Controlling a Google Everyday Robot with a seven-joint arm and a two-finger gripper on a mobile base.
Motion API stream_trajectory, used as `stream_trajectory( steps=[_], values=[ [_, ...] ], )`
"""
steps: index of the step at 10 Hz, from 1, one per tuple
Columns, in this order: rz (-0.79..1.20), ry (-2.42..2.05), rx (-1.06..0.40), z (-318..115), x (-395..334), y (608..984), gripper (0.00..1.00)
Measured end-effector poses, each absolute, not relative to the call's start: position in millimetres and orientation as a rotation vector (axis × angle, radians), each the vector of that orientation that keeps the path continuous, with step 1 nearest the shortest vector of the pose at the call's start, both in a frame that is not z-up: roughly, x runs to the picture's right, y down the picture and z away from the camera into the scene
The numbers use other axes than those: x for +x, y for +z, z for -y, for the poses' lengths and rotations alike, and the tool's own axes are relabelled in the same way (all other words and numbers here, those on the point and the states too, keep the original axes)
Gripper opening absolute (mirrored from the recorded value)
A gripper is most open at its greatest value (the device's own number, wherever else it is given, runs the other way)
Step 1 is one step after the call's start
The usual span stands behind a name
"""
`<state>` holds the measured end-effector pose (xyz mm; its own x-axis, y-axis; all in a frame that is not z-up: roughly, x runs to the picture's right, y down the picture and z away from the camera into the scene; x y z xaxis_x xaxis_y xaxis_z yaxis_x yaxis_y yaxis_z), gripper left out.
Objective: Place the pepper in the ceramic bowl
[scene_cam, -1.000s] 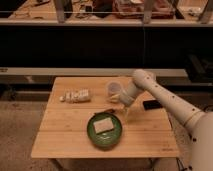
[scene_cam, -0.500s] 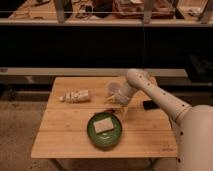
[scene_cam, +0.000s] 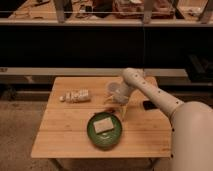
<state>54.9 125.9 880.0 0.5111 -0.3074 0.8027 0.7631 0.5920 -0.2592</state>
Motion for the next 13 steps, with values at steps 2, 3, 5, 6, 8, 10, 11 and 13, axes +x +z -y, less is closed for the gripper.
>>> stream_trajectory(
  steps=[2, 3, 5, 6, 8, 10, 11, 13],
  values=[
    [0.773, -0.709, -0.692, -130, 54, 884, 0.76],
    [0.768, -0.706, -0.709, -132, 54, 886, 0.76],
    [0.763, -0.705, -0.724, -133, 53, 888, 0.73],
    [0.758, -0.706, -0.731, -134, 52, 889, 0.64],
    [0.751, -0.705, -0.740, -133, 49, 891, 0.44],
    [0.746, -0.697, -0.748, -136, 48, 891, 0.24],
    [0.743, -0.692, -0.753, -137, 49, 891, 0.13],
    [0.737, -0.687, -0.765, -141, 49, 891, 0.00]
  ],
)
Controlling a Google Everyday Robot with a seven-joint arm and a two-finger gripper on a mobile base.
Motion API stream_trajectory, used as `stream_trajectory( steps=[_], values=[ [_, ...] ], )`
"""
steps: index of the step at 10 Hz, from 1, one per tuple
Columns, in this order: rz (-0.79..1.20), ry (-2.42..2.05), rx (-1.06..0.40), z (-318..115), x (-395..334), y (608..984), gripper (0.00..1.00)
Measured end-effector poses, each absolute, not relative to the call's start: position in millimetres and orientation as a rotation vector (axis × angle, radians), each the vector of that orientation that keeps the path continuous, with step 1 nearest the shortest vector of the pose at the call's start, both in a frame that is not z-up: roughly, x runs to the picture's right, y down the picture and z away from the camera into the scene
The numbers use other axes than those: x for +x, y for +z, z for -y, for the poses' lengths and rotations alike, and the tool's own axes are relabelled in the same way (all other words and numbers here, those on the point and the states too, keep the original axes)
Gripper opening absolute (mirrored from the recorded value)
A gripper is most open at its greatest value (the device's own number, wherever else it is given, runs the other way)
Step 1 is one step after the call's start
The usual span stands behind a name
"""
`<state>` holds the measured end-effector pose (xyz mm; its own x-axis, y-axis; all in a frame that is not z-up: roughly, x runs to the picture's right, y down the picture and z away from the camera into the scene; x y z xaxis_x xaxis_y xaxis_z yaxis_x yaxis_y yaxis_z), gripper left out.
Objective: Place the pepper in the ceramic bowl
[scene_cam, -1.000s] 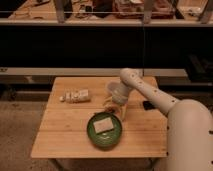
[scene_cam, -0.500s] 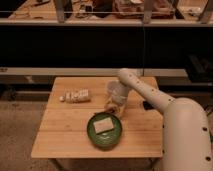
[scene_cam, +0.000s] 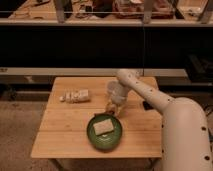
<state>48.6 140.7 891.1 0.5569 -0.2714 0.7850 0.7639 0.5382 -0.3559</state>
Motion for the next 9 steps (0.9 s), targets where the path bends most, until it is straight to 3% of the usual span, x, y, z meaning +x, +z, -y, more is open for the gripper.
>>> stream_trajectory(
  steps=[9],
  values=[
    [0.698, -0.587, -0.626, -83, 74, 868, 0.00]
  ],
)
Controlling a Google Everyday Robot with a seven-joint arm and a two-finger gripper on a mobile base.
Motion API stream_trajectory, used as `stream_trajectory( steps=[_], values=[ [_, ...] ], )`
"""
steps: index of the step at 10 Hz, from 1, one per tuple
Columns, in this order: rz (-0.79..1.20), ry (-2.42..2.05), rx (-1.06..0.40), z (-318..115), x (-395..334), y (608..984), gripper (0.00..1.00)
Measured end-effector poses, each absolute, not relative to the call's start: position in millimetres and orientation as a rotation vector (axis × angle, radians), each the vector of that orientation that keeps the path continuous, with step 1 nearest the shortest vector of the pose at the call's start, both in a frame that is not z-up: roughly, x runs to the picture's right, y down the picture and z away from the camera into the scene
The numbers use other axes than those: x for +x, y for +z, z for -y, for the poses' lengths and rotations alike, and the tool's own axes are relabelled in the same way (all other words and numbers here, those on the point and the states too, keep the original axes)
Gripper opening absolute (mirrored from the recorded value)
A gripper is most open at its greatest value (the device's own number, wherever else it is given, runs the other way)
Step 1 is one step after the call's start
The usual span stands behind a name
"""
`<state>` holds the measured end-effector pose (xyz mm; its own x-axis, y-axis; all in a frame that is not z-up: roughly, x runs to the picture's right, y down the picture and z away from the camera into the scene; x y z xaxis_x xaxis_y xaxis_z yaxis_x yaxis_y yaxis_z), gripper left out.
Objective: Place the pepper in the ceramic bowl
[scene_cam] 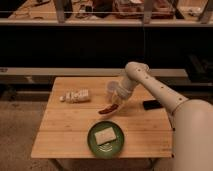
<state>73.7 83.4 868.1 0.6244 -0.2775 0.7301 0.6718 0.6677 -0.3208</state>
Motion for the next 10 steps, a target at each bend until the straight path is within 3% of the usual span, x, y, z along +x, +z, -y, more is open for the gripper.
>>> stream_trajectory(
  steps=[4, 7, 9, 10],
  values=[
    [0.737, -0.655, -0.584, -83, 64, 822, 0.00],
    [0.751, -0.749, -0.587, -110, 54, 782, 0.00],
    [0.744, -0.792, -0.601, -135, 50, 756, 0.07],
    [0.740, -0.805, -0.613, -149, 49, 745, 0.17]
  ],
)
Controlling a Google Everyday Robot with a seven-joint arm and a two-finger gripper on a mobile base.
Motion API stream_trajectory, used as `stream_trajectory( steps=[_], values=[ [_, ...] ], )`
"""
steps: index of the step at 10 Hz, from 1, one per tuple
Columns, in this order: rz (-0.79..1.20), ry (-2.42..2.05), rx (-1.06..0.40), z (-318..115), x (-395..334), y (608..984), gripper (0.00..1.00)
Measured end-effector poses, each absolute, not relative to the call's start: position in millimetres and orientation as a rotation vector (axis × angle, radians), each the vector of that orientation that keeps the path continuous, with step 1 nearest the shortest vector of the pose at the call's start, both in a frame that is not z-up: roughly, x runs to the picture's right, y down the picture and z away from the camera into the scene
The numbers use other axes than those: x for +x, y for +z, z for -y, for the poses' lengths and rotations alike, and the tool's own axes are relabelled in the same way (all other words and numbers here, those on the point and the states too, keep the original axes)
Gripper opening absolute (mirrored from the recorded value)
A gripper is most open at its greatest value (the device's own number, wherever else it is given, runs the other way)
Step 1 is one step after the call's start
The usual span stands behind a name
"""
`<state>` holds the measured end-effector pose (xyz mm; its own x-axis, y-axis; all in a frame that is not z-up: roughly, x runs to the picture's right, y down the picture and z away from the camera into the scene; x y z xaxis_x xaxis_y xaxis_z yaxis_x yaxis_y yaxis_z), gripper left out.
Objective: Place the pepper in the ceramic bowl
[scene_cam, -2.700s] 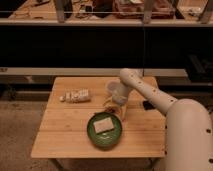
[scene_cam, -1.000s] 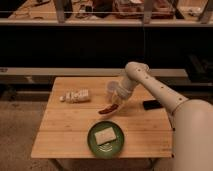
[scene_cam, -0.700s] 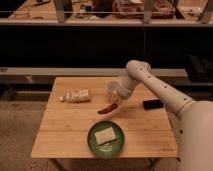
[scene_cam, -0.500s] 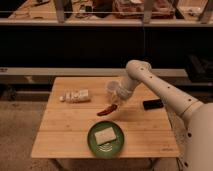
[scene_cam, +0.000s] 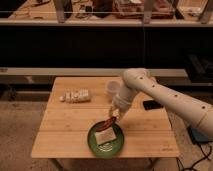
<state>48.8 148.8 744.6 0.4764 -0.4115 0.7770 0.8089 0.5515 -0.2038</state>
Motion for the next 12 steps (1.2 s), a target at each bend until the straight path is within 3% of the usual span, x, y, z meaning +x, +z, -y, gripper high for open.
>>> stream_trajectory(
  steps=[4, 6, 7, 12],
  values=[
    [0.727, -0.767, -0.660, -192, 43, 719, 0.60],
    [0.714, -0.738, -0.677, -202, 47, 712, 0.75],
    [0.706, -0.724, -0.681, -206, 50, 711, 0.79],
    [0.685, -0.682, -0.671, -204, 67, 720, 0.79]
  ],
)
